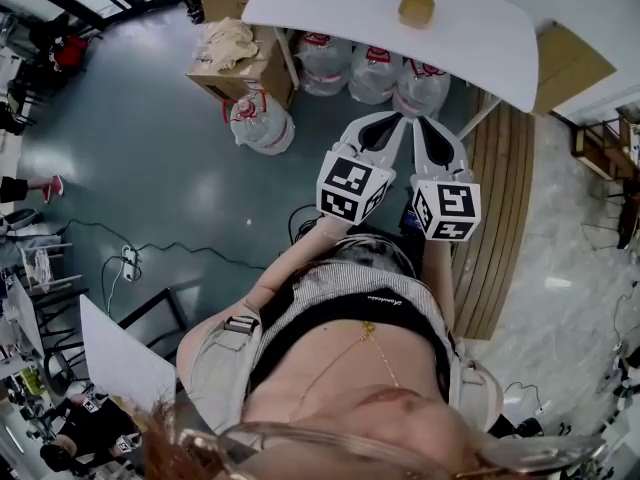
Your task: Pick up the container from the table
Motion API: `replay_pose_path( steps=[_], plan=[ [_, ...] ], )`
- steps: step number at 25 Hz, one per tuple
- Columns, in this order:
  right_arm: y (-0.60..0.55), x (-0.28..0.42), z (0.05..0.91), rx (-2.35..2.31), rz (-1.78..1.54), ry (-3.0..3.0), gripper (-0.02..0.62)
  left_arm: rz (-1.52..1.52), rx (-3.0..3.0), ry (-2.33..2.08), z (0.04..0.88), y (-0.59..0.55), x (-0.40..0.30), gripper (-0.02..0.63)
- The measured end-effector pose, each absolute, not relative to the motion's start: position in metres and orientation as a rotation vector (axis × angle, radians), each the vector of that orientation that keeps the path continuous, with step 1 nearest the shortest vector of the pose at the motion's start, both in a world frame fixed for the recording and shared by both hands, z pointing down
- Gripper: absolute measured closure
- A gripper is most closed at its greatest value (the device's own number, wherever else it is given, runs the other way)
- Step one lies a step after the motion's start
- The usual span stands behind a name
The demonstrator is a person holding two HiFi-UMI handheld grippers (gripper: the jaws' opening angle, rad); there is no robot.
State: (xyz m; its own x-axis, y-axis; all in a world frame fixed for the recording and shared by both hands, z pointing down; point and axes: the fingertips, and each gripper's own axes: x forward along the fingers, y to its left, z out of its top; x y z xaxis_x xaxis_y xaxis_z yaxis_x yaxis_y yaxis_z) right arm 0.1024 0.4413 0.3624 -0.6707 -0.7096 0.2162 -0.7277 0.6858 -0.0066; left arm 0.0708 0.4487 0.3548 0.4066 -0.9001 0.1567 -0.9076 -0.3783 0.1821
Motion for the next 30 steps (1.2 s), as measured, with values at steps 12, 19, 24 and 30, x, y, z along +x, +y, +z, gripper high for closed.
replay_pose_path(
  steps=[12, 19, 24, 30],
  plan=[
    [0.414, 0.047, 0.377, 1.208, 0.161, -2.65, 0.569, 0.087, 2.433, -1.521, 0.37, 0.422, 0.019, 0.604],
    [0.415, 0.044, 0.387, 1.236, 0.191, -2.616, 0.569, 0.11, 2.439, -1.503, 0.376, 0.419, 0.01, 0.604],
    [0.408, 0.045, 0.39, 1.239, 0.216, -2.608, 0.569, 0.138, 2.447, -1.494, 0.376, 0.413, 0.012, 0.604],
    [0.383, 0.039, 0.397, 1.185, 0.239, -2.623, 0.569, 0.14, 2.405, -1.506, 0.386, 0.388, 0.008, 0.604]
  ],
)
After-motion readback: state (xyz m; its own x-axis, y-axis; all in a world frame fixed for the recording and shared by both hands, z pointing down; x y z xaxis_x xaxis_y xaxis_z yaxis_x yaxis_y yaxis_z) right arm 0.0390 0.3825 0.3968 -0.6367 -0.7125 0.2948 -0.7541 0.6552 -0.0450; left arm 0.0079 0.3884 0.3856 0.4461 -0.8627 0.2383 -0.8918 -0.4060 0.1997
